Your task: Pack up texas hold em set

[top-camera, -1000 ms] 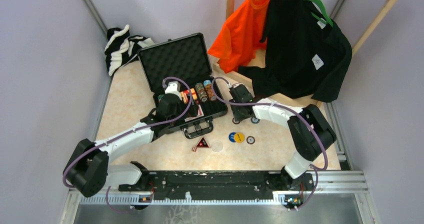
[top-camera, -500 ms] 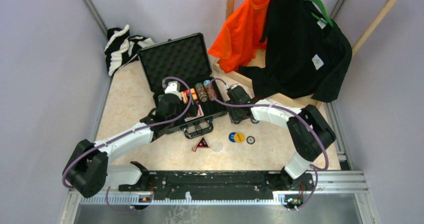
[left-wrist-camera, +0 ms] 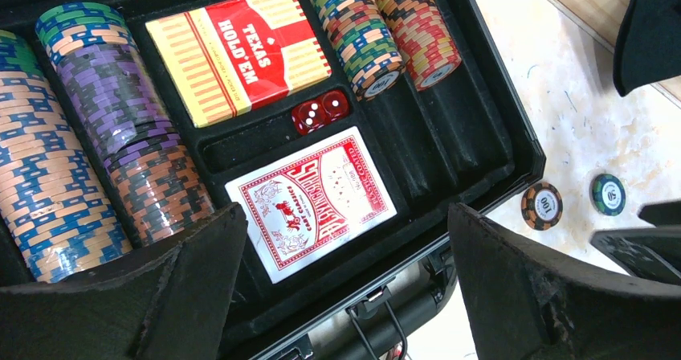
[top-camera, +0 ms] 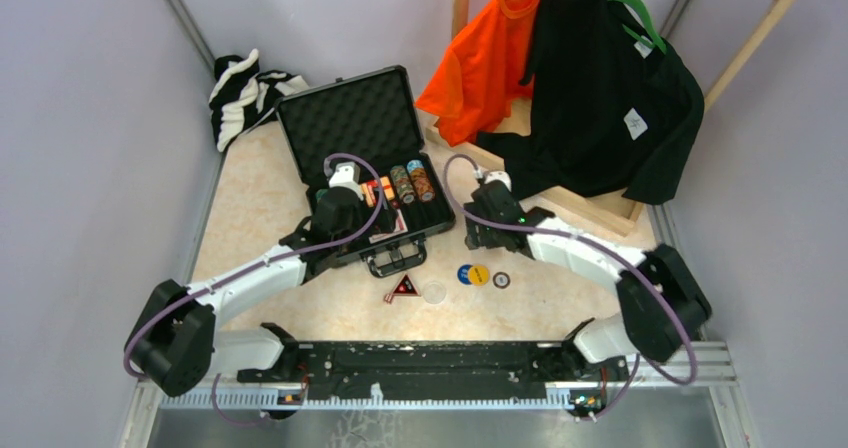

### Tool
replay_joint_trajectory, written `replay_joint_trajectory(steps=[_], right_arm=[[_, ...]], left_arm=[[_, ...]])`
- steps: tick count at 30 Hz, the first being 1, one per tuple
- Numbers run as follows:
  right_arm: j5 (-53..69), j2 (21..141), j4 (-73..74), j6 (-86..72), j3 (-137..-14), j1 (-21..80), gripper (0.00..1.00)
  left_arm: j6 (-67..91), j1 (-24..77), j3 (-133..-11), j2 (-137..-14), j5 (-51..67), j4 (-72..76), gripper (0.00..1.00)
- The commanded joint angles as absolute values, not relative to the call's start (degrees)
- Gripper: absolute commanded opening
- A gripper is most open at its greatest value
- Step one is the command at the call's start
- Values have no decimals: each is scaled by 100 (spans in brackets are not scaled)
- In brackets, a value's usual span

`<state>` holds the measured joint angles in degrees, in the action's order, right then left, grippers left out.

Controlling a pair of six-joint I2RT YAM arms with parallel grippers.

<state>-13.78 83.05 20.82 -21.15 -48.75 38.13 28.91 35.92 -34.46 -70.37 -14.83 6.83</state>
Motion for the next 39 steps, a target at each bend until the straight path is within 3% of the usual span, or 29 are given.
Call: replay_joint_trajectory(steps=[1,9,16,30,39], right_arm=[[-1813,7209,2111,-3227,-4085,3869,68],[-2306,6447,3240,-4058,-3630,4386,65],[-2329,6142,3184,-4577,-3075,4738,65],[-2535,6941,2856,-4280,-3388,4746,65],[-2410,7093,2663,-4169,-3458,4748,58]], left_arm=[[2973,3621,-3481,-6893,-1311,687,100],[3209,3621,-3459,-6849,-620,807,100],[3352,3621,-3349,-6961,-526,1006,100],[3327,3621,-3322,-7052,-593,1055,100],[3305,3621,-3340,-7088,-657,1028,100]])
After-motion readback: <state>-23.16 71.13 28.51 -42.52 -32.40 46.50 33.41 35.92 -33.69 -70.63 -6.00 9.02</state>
